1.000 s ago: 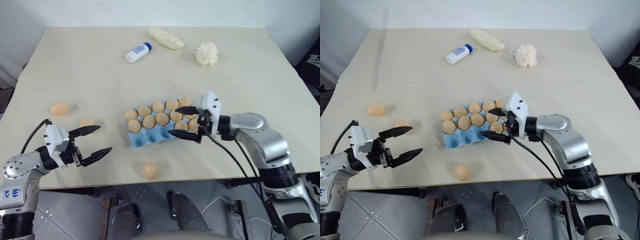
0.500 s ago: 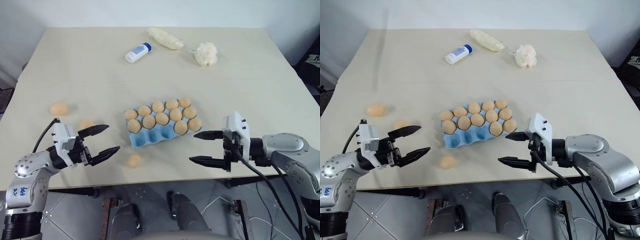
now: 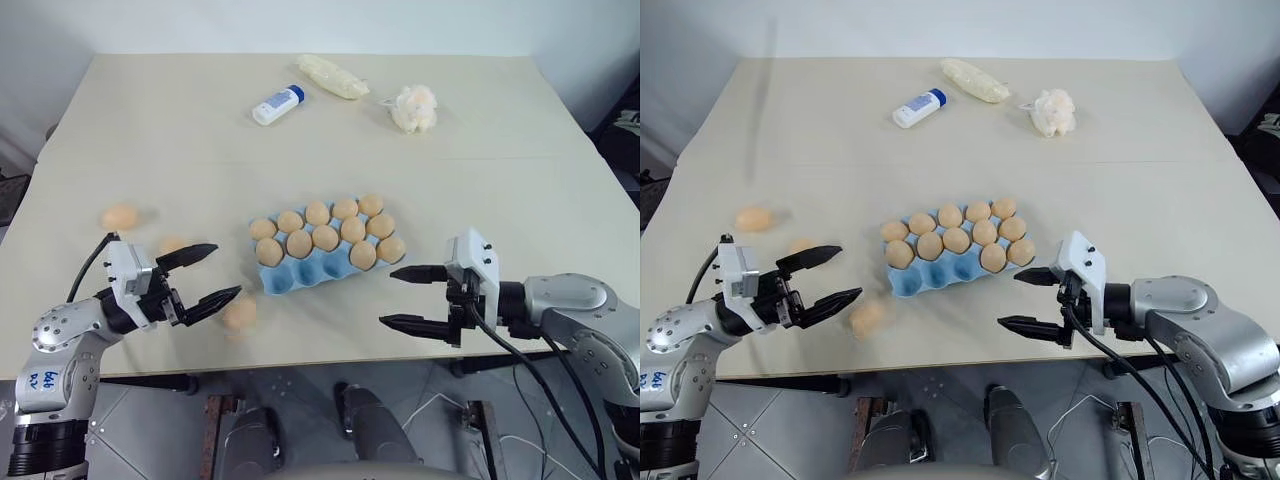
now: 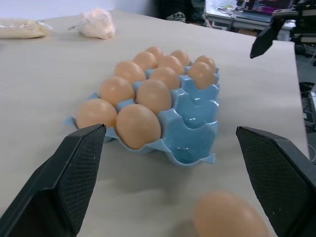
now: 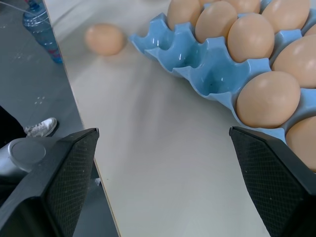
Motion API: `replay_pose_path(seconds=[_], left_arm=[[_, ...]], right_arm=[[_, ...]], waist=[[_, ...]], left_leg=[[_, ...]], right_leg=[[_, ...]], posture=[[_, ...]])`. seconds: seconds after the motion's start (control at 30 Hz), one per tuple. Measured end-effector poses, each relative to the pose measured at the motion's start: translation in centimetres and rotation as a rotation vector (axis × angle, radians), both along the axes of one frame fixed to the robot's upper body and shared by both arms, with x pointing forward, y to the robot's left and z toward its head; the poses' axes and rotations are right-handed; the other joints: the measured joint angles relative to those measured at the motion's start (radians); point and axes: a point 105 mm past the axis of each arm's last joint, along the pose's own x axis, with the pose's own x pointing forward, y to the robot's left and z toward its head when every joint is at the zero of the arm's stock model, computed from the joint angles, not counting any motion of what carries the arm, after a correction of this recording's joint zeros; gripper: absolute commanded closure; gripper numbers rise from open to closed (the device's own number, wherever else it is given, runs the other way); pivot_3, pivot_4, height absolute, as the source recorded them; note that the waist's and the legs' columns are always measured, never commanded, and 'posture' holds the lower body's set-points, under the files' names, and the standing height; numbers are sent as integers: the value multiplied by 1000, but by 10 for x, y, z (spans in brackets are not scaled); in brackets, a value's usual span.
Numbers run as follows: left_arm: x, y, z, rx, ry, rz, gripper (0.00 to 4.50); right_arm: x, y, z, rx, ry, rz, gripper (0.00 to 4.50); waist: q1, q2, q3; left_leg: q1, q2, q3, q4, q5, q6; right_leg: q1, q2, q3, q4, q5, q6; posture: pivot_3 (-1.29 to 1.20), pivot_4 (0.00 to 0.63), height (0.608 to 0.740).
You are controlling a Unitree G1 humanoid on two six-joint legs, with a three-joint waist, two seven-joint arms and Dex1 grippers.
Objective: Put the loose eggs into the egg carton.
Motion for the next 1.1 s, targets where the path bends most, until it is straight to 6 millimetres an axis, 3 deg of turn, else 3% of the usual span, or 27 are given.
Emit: replay_pose_path(seconds=[0.2, 0.47, 0.77, 1.1], left_arm=[[-4, 7, 5, 11, -2, 84, 0], [-16, -8, 8, 32, 8, 144, 0], [-38, -18, 0, 57, 58, 186, 0], [-46, -35, -11, 58, 78, 182, 0]], right_arm=[[1, 1, 1, 28, -23, 7, 71], [3, -4, -4, 93, -38, 43, 71], [0, -7, -3, 164, -70, 148, 71], [9, -7, -10, 160, -62, 158, 71]], waist=[[1, 0, 0], [7, -1, 0], [8, -1, 0], [4, -1, 0]], left_leg=[[0, 0, 0, 0, 0, 0], [1, 0, 0, 0, 0, 0], [1, 0, 0, 1, 0, 0], [2, -1, -1, 1, -1, -2]], right_leg=[[0, 0, 0, 0, 0, 0], [1, 0, 0, 0, 0, 0], [1, 0, 0, 1, 0, 0], [2, 0, 0, 0, 0, 0]], posture=[[0, 150, 740], [0, 150, 740], [0, 150, 740], [0, 150, 740]])
